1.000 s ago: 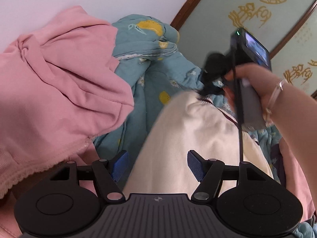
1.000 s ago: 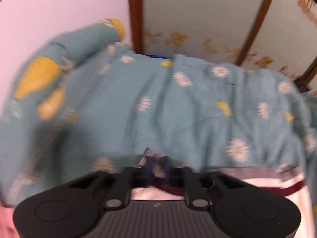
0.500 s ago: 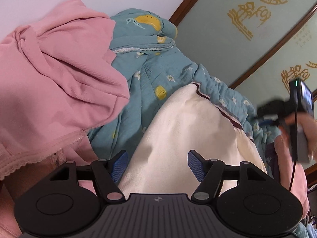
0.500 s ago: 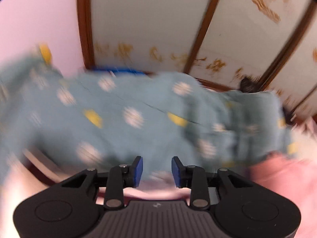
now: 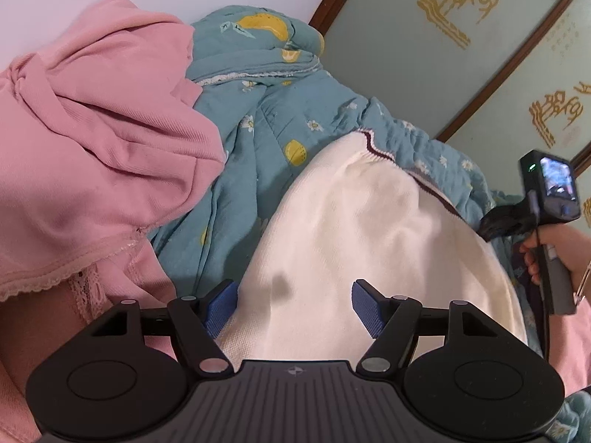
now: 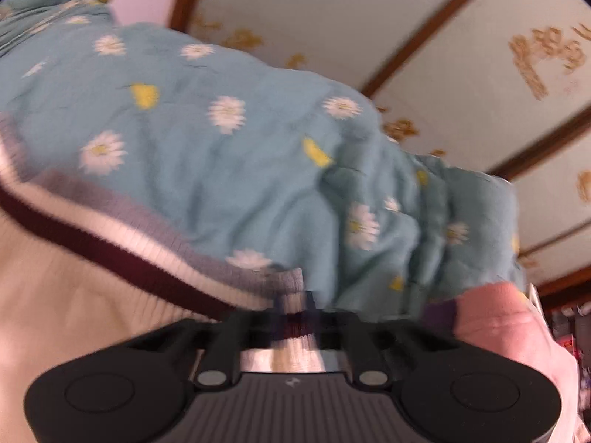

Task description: Fold clothes

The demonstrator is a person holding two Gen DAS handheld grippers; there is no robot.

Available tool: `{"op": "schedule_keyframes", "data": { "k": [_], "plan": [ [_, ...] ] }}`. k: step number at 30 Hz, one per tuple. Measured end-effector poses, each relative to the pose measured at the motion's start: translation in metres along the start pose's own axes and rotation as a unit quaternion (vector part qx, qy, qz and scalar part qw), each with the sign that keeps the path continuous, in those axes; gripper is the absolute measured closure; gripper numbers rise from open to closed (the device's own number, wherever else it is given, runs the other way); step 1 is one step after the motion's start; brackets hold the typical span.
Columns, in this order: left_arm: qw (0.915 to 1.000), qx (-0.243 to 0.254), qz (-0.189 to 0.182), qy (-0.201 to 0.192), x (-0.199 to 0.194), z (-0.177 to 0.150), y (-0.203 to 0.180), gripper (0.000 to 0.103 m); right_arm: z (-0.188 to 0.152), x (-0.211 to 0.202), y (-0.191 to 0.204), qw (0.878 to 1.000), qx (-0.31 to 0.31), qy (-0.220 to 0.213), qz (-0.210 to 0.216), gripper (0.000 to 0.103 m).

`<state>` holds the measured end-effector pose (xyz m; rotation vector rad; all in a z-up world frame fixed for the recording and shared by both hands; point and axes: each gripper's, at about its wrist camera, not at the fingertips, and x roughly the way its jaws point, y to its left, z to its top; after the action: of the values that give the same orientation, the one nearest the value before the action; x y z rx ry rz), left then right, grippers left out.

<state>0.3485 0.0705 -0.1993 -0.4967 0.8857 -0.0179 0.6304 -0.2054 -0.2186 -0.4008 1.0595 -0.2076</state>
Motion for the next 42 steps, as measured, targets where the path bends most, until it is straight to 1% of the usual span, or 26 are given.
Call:
{"op": "schedule_keyframes", "data": {
  "k": [2,5,7,8,11,12,13,16,19,20,22,23,25,26,27,28,29,30,32,33,34,35,37,38,40,42],
  "plan": [
    [1.0000,0.000,-0.002,0.001,0.000,0.000,0.000,0.035,-0.001,-0.005,-0.019,0.999,0.040,-0.011,0.006,0.098],
    [1.0000,-0.002,-0.004,0.002,0.000,-0.001,0.001,0.035,-0.003,-0.016,-0.053,0.995,0.096,-0.039,-0.010,0.098],
    [1.0000,-0.005,-0.005,0.002,-0.001,0.000,0.001,0.035,-0.008,-0.022,-0.077,0.986,0.156,-0.058,0.008,0.098],
    [1.0000,-0.006,-0.005,0.003,0.000,0.000,0.002,0.035,-0.009,-0.023,-0.083,0.983,0.172,-0.065,0.012,0.098],
    [1.0000,-0.005,-0.003,0.006,0.001,0.000,0.002,0.035,-0.016,-0.011,-0.082,0.984,0.160,-0.064,-0.047,0.098],
    [1.0000,-0.005,-0.003,0.006,0.001,0.000,0.002,0.035,-0.020,0.000,-0.074,0.986,0.141,-0.051,-0.066,0.098],
    [1.0000,-0.005,-0.003,0.006,0.002,0.000,0.002,0.035,-0.022,0.010,-0.067,0.989,0.122,-0.039,-0.076,0.097],
    [1.0000,-0.004,-0.001,0.008,0.004,0.001,0.002,0.035,-0.023,0.023,-0.051,0.992,0.103,-0.027,-0.070,0.095],
    [0.9999,-0.002,0.001,0.010,0.005,0.001,0.002,0.035,-0.019,0.021,-0.054,0.990,0.119,-0.024,-0.069,0.087],
    [0.9999,-0.001,0.000,0.010,0.005,0.001,0.001,0.035,-0.017,0.013,-0.061,0.988,0.132,-0.035,-0.066,0.085],
    [0.9999,0.001,-0.003,0.011,0.006,0.001,0.000,0.035,-0.014,-0.008,-0.079,0.982,0.165,-0.067,-0.059,0.084],
    [0.9999,0.001,-0.004,0.011,0.005,0.001,0.000,0.035,-0.013,-0.014,-0.083,0.981,0.172,-0.075,-0.057,0.084],
    [0.9999,0.000,-0.006,0.010,0.003,0.000,0.000,0.035,-0.018,-0.040,-0.094,0.975,0.190,-0.110,-0.034,0.084],
    [0.9999,0.001,-0.007,0.010,0.002,0.000,-0.001,0.035,-0.021,-0.047,-0.096,0.975,0.190,-0.116,-0.015,0.084],
    [0.9999,0.001,-0.008,0.010,0.001,0.000,-0.001,0.035,-0.026,-0.054,-0.097,0.976,0.185,-0.113,0.021,0.085],
    [0.9999,0.001,-0.008,0.009,0.000,0.001,-0.001,0.035,-0.034,-0.059,-0.096,0.977,0.179,-0.099,0.063,0.085],
    [0.9999,0.002,-0.008,0.009,0.000,0.000,-0.001,0.035,-0.049,-0.060,-0.091,0.977,0.176,-0.065,0.105,0.085],
    [0.9999,0.004,-0.009,0.010,0.000,0.000,-0.002,0.035,-0.060,-0.059,-0.087,0.976,0.176,-0.041,0.125,0.085],
    [0.9998,0.012,-0.010,0.011,0.000,-0.001,-0.004,0.035,-0.083,-0.047,-0.079,0.975,0.171,-0.012,0.139,0.085],
    [0.9997,0.019,-0.007,0.011,0.001,-0.001,-0.006,0.035,-0.094,-0.029,-0.074,0.980,0.158,0.005,0.117,0.086],
    [0.9996,0.026,-0.004,0.011,0.001,-0.001,-0.008,0.035,-0.103,-0.015,-0.071,0.985,0.148,0.020,0.092,0.096],
    [0.9994,0.034,-0.002,0.011,0.002,-0.001,-0.010,0.035,-0.107,-0.011,-0.069,0.986,0.143,0.023,0.082,0.101],
    [0.9986,0.050,-0.005,0.014,0.001,-0.002,-0.014,0.035,-0.118,-0.031,-0.072,0.985,0.154,-0.006,0.078,0.099],
    [0.9982,0.058,-0.009,0.015,0.001,-0.003,-0.016,0.035,-0.122,-0.043,-0.075,0.983,0.162,-0.018,0.082,0.091],
    [0.9973,0.071,-0.011,0.013,-0.002,-0.003,-0.021,0.035,-0.141,-0.082,-0.087,0.974,0.184,-0.047,0.125,0.082],
    [0.9967,0.080,-0.016,-0.003,-0.010,-0.004,-0.027,0.035,-0.170,-0.129,-0.099,0.967,0.180,-0.068,0.166,0.082]
  ]
}}
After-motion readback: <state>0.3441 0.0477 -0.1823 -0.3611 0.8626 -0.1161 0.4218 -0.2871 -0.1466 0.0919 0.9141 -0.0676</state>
